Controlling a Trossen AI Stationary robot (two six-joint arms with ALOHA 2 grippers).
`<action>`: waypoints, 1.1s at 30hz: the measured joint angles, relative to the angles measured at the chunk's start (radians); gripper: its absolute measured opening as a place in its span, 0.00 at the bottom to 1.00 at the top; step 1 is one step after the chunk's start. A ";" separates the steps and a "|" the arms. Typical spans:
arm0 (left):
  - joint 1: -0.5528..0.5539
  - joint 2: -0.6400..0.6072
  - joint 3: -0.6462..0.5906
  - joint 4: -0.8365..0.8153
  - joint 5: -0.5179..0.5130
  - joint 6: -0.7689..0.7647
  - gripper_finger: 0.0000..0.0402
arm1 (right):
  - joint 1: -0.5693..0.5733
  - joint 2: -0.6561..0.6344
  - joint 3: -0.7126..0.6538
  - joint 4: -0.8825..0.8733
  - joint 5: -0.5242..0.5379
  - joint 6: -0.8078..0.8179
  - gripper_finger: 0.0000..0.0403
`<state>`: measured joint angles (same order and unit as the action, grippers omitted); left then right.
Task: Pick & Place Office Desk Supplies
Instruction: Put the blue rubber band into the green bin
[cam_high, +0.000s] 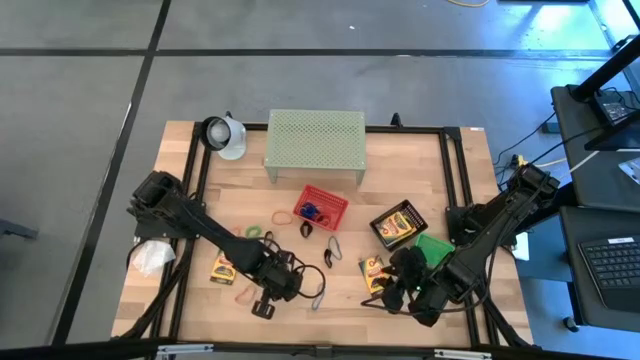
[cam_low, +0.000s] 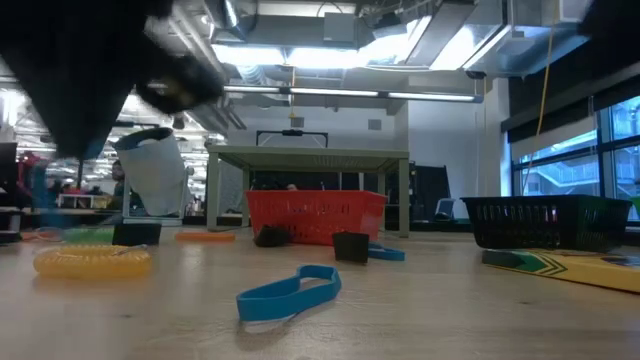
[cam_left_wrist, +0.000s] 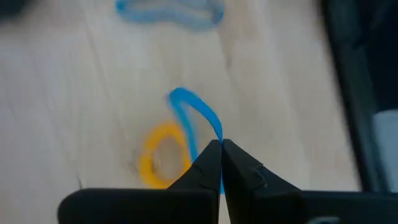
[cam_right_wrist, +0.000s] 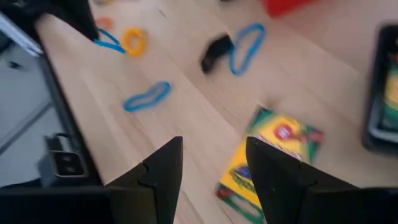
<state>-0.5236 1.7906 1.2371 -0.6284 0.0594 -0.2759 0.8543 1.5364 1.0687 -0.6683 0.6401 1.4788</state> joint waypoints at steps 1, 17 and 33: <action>0.000 -0.011 0.008 0.004 -0.013 0.006 0.00 | 0.000 0.000 0.000 0.025 0.015 -0.029 0.44; 0.071 -0.136 -0.054 0.372 -0.208 0.159 0.00 | -0.074 0.071 0.000 0.565 0.122 -0.629 0.44; 0.131 -0.147 -0.056 0.454 -0.109 0.255 0.00 | -0.170 0.153 0.000 0.744 0.019 -0.891 0.47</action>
<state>-0.3929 1.6440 1.1809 -0.1742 -0.0495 -0.0213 0.6847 1.6892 1.0687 0.0761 0.6591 0.5882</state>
